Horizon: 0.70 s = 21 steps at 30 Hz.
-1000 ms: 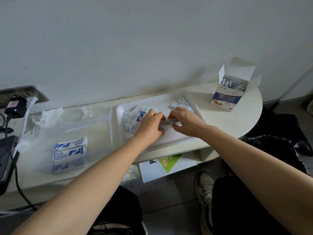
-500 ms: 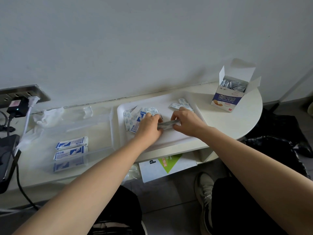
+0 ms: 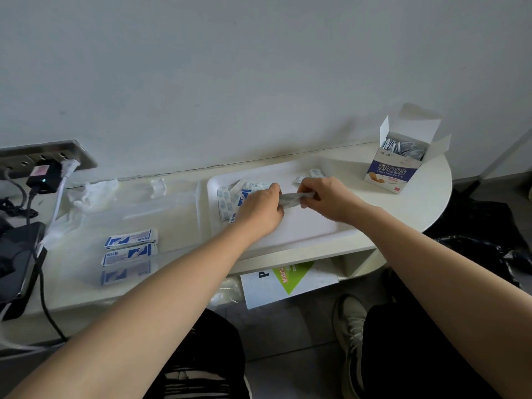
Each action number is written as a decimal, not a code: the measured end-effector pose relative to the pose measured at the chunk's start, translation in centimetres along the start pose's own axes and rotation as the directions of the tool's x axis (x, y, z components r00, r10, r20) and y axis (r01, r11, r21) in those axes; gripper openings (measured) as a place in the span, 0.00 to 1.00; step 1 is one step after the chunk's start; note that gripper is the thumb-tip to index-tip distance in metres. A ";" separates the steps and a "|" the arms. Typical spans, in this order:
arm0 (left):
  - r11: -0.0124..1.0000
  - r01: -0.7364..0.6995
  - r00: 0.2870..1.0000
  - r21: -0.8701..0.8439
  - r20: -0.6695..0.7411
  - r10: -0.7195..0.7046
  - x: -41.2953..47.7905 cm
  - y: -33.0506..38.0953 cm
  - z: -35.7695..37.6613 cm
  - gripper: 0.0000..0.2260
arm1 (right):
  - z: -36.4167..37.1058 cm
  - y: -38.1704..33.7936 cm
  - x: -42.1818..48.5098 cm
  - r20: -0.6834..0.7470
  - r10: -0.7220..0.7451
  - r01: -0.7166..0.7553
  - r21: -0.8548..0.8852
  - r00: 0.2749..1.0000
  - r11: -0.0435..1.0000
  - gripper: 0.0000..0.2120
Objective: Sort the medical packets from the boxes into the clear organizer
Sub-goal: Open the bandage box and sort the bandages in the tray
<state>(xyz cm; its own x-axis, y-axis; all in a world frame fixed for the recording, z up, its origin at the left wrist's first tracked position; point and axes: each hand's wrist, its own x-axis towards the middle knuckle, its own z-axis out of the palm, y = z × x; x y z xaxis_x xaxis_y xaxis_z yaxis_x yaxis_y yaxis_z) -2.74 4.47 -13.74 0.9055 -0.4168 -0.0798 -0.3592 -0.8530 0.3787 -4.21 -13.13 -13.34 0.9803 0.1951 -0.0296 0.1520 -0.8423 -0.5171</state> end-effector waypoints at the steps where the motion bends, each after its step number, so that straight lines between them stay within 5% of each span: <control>1: 1.000 -0.004 1.000 0.026 0.030 0.003 0.2 0.1 -0.6 0.08 | -0.4 -0.2 0.1 -0.005 -0.020 0.020 0.005 1.000 1.000 0.03; 6: 0.992 0.030 0.979 0.120 0.195 -0.053 0.2 -0.2 -4.5 0.07 | -1.4 -2.6 0.8 -0.020 -0.087 0.087 0.001 0.996 0.996 0.06; 13: 0.998 0.061 0.991 -0.014 0.118 -0.059 -1.9 -4.7 -9.6 0.06 | -2.2 -8.9 2.9 0.148 -0.167 0.161 0.054 0.975 0.986 0.06; 17: 0.971 0.170 0.979 -0.169 0.139 -0.148 -4.1 -7.2 -11.4 0.09 | -0.9 -12.7 4.1 0.164 -0.182 0.153 0.176 0.969 0.972 0.10; 21: 0.840 0.280 0.957 -0.464 0.202 -0.207 -6.2 -8.8 -12.3 0.15 | 1.0 -15.2 4.9 0.116 -0.186 0.158 0.217 0.976 0.963 0.11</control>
<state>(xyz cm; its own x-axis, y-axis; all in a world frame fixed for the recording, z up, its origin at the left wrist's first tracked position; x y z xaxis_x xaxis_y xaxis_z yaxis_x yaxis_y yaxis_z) -2.36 18.42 -5.25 0.8957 -0.2855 -0.3410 0.0564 -0.6877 0.7238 -1.84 1.11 -6.44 0.9136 0.4054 -0.0314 0.2742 -0.6713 -0.6886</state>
